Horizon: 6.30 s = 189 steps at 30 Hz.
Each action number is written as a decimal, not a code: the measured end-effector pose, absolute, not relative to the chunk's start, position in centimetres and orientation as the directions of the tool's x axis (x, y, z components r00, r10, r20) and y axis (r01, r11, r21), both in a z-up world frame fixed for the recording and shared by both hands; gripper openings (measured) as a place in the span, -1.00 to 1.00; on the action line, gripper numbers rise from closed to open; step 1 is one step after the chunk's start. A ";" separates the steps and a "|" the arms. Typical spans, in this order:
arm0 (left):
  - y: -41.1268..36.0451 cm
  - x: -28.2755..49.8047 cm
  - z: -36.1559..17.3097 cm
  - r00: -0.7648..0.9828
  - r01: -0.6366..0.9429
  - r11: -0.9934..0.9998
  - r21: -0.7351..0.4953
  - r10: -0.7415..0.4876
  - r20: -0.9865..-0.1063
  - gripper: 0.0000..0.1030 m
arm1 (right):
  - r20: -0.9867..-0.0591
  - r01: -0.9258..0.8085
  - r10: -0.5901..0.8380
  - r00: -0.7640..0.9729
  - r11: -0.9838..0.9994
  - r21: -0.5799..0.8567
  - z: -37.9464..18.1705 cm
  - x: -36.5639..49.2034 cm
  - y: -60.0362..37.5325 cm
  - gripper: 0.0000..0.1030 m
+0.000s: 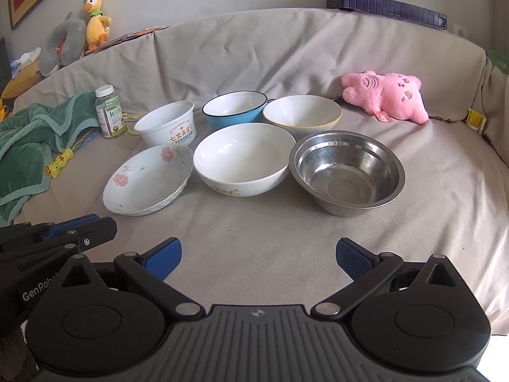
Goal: Organize plates and bowls
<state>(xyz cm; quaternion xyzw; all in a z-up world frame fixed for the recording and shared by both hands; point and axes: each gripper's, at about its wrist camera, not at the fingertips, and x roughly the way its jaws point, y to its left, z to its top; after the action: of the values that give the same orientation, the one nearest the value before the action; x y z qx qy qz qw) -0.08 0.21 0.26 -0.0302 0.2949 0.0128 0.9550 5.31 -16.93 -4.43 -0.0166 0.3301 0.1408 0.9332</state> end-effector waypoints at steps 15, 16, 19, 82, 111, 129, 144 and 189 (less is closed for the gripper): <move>1.4 0.5 0.0 0.829 -0.056 0.996 -0.074 0.005 -0.560 -0.69 | -0.627 -0.284 0.248 0.738 0.958 0.044 -4.5 5.5 -16.3 1.00; 1.6 0.5 0.0 0.829 -0.057 0.995 -0.076 0.005 -0.559 -0.69 | -0.627 -0.285 0.246 0.739 0.958 0.040 -4.5 5.6 -16.1 1.00; 2.1 1.0 -0.4 0.830 -0.064 0.995 -0.081 0.008 -0.557 -0.68 | -0.621 -0.285 0.240 0.747 0.958 0.027 -4.6 5.7 -15.8 1.00; 25.4 25.1 -6.9 0.808 -0.024 0.940 -0.339 -0.181 -0.561 -0.09 | -0.729 -0.291 0.471 0.497 0.882 0.371 -12.4 21.2 -0.9 0.44; 4.1 34.4 -7.5 0.507 0.362 0.921 -0.147 -0.326 -0.798 -0.07 | -0.668 -0.178 0.370 0.646 0.924 0.339 -11.1 18.2 -12.2 0.99; 3.1 32.2 -7.7 0.453 0.333 0.940 -0.072 -0.227 -0.862 -0.10 | -0.680 -0.075 0.332 0.654 0.923 0.378 -11.1 25.5 -17.8 -0.04; 4.2 29.7 -6.9 0.449 0.282 0.952 -0.123 -0.244 -0.860 -0.15 | -0.657 -0.153 0.331 0.677 0.937 0.315 -10.1 24.6 -15.7 -0.21; 22.9 25.0 -6.7 0.569 -0.101 0.971 -0.217 -0.122 -0.813 -0.46 | -0.707 -0.405 0.493 0.507 0.860 0.309 -7.9 28.2 -0.8 0.21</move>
<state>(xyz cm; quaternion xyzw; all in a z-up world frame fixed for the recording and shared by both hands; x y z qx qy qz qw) 24.98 22.91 -6.71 -0.1202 0.4643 -0.0061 0.8775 28.22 -0.77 -7.88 0.0517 0.4236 0.2590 0.8665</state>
